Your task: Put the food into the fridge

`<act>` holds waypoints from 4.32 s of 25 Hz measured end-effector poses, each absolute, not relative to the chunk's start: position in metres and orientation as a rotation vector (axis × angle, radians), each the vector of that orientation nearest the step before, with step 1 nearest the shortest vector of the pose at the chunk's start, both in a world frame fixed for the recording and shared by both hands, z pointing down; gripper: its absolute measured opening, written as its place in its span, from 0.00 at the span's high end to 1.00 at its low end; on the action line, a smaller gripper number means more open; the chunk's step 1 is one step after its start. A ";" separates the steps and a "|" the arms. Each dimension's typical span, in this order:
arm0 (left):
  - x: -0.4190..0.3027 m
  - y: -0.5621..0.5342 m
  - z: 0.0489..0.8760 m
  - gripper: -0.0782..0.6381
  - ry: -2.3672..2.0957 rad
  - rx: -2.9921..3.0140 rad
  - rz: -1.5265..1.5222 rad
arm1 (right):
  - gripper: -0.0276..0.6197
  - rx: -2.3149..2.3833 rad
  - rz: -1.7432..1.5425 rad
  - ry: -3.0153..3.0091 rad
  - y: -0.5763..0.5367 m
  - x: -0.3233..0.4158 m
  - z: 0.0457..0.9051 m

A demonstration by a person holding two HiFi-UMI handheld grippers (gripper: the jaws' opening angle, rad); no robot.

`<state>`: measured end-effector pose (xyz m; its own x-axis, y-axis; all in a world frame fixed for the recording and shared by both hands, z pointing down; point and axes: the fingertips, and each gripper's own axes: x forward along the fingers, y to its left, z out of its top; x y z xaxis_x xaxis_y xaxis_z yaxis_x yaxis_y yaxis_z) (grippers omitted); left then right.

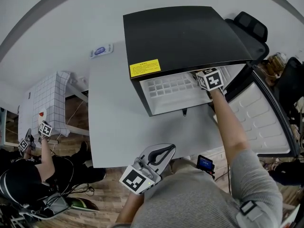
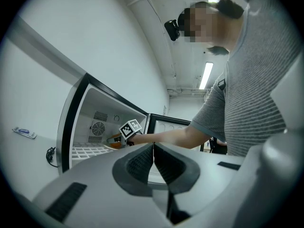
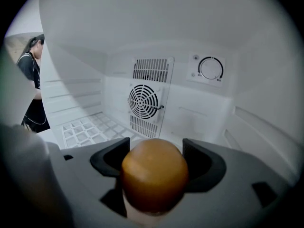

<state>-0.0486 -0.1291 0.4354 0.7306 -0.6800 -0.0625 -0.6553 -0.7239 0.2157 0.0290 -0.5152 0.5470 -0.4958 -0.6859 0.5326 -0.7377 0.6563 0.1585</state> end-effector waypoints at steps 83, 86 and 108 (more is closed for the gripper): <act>-0.008 -0.102 0.418 0.87 -0.963 2.837 -0.240 | 0.94 1.290 -0.090 -2.494 -0.408 0.071 0.461; -0.008 -0.102 0.418 0.87 -0.964 2.839 -0.237 | 0.94 1.286 -0.084 -2.496 -0.404 0.073 0.461; -0.006 -0.098 0.423 0.87 -0.945 2.862 -0.201 | 0.94 1.379 -0.023 -2.566 -0.342 0.098 0.446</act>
<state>-0.0059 -0.0979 0.4231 0.7963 -0.5984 -0.0879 -0.5824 -0.7979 0.1556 0.0983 -0.3421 0.4455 -0.5316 -0.8250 0.1918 -0.8214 0.5574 0.1211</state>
